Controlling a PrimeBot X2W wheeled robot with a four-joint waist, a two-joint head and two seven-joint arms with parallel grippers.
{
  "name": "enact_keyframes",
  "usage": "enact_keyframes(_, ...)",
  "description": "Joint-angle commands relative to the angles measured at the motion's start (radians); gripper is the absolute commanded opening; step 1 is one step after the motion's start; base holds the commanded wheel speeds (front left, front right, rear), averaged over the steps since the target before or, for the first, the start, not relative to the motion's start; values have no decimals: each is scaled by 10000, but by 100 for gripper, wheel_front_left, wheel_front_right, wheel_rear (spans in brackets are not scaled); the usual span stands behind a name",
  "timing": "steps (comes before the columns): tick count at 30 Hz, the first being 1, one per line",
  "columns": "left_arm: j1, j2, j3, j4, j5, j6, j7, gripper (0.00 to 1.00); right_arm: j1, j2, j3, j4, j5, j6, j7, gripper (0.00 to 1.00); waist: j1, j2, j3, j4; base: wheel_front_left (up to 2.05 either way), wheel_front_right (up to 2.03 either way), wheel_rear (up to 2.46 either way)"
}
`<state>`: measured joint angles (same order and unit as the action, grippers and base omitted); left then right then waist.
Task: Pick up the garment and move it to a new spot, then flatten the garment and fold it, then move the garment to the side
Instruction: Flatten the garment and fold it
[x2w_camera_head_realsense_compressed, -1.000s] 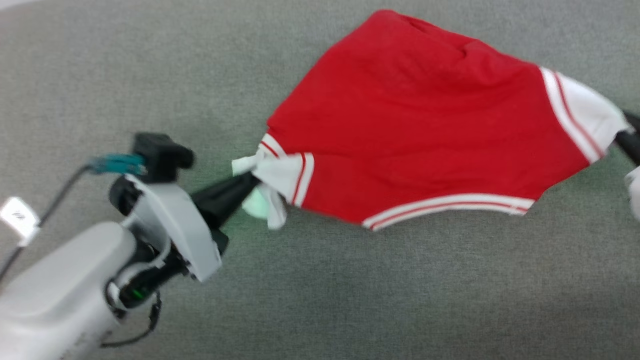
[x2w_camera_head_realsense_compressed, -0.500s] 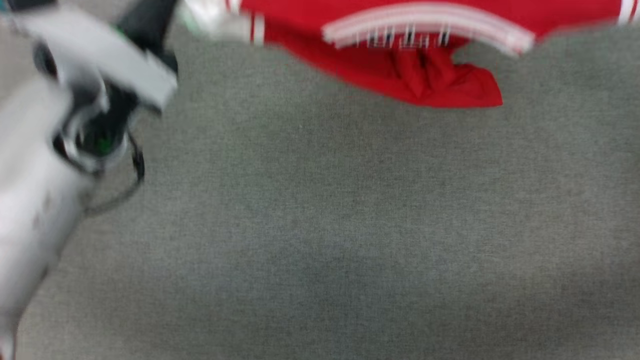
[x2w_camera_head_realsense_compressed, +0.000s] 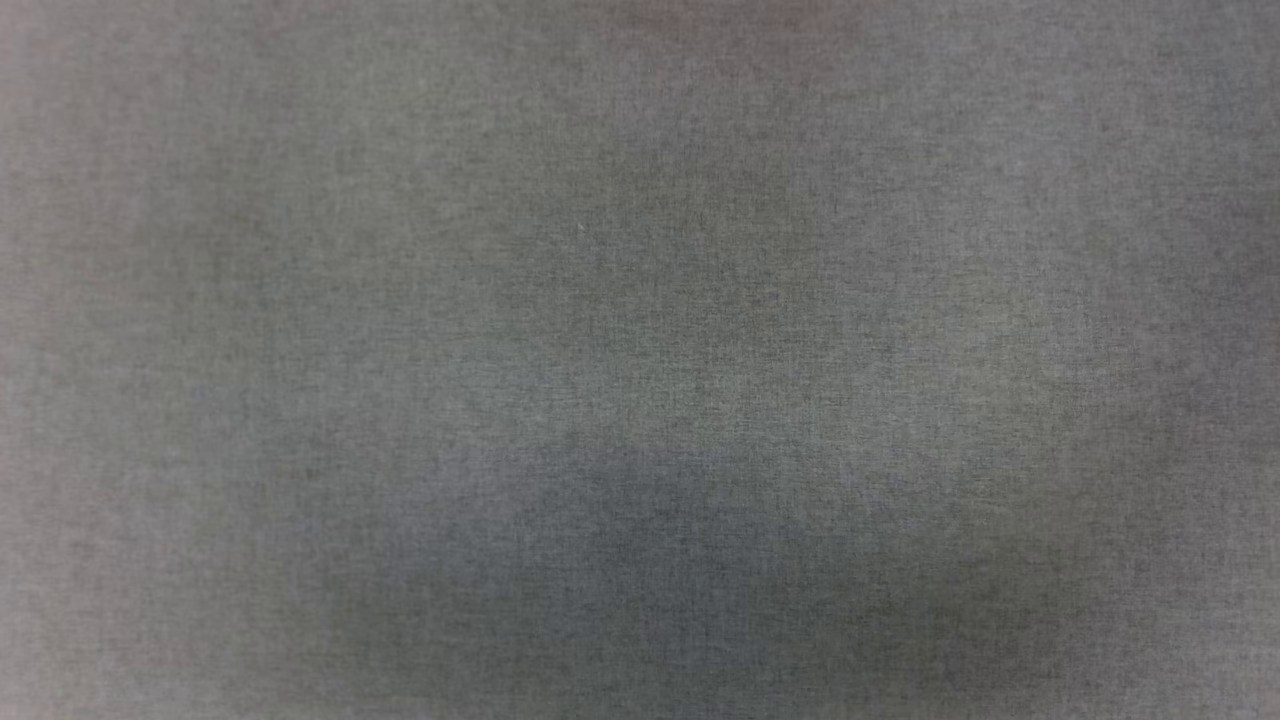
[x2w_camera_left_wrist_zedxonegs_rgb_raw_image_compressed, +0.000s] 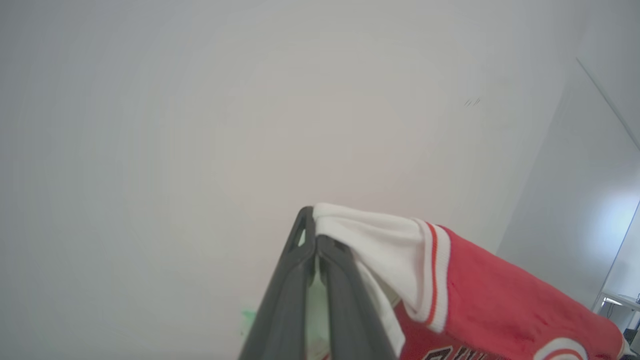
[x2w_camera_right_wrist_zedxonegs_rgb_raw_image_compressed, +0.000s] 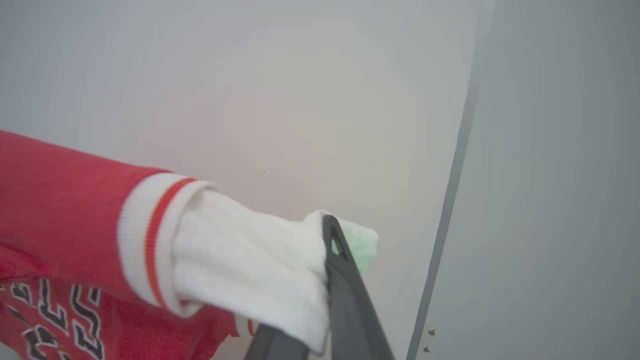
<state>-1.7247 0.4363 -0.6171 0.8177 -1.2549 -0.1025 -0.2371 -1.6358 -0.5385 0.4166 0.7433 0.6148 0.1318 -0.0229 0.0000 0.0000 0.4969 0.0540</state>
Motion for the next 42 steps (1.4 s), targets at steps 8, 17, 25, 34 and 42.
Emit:
enact_keyframes(8,921,-322,-269,-5,-551,-281,60,0,1037,-413,941,-159,328,-22,-411,0,0,0,-280,90,0,0,0)
enact_keyframes(17,5944,858,-1295,-3251,-1226,-285,-155,0,4638,-1801,1929,-2546,1571,-20,-201,0,0,0,-237,-39,0,0,0)
enact_keyframes(25,9669,1732,-1289,-5500,-1309,-284,-285,0,8189,-2793,1138,-4620,2419,-20,478,0,0,0,-439,-34,0,0,0)
enact_keyframes(34,12467,1849,-369,-6920,-792,-285,-286,0,11475,-2846,-384,-6368,2189,-20,1055,0,0,0,-886,-52,0,0,0)
enact_keyframes(42,14329,2237,-242,-8233,-574,-16,-286,0,14609,-2225,-2569,-8233,1247,-20,1978,0,0,0,-1334,-86,0,0,0)
